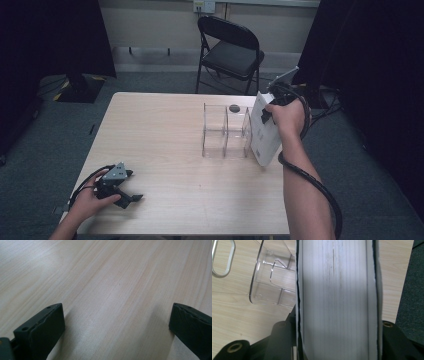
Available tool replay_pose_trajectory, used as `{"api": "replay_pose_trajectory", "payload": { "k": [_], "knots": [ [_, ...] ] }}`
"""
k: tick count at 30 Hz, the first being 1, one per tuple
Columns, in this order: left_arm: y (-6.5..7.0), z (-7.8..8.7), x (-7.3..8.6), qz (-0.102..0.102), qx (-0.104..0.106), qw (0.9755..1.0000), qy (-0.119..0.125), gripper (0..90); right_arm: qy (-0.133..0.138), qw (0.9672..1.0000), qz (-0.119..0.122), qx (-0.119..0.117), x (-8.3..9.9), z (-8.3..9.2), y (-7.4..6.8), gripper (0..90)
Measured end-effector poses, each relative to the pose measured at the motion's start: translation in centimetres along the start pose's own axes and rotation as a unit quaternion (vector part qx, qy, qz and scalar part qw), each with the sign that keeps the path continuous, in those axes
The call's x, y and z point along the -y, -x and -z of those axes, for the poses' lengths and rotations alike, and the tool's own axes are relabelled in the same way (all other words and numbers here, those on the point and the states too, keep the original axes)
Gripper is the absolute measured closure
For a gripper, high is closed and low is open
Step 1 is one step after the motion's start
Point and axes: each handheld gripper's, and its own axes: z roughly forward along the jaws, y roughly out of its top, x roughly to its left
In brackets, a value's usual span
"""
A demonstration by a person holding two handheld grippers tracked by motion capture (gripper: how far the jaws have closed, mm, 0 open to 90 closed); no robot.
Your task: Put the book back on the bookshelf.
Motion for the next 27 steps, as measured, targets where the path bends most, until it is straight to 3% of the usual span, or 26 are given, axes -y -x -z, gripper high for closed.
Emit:
{"api": "replay_pose_trajectory", "payload": {
  "k": [27],
  "knots": [
    [-0.02, 0.01, 0.0, -0.001, 0.001, 1.0, 0.0, 0.0, 0.003, 0.9999, -0.012, 0.007, -0.9, -1.0, -0.12, 52.1]
  ]
}}
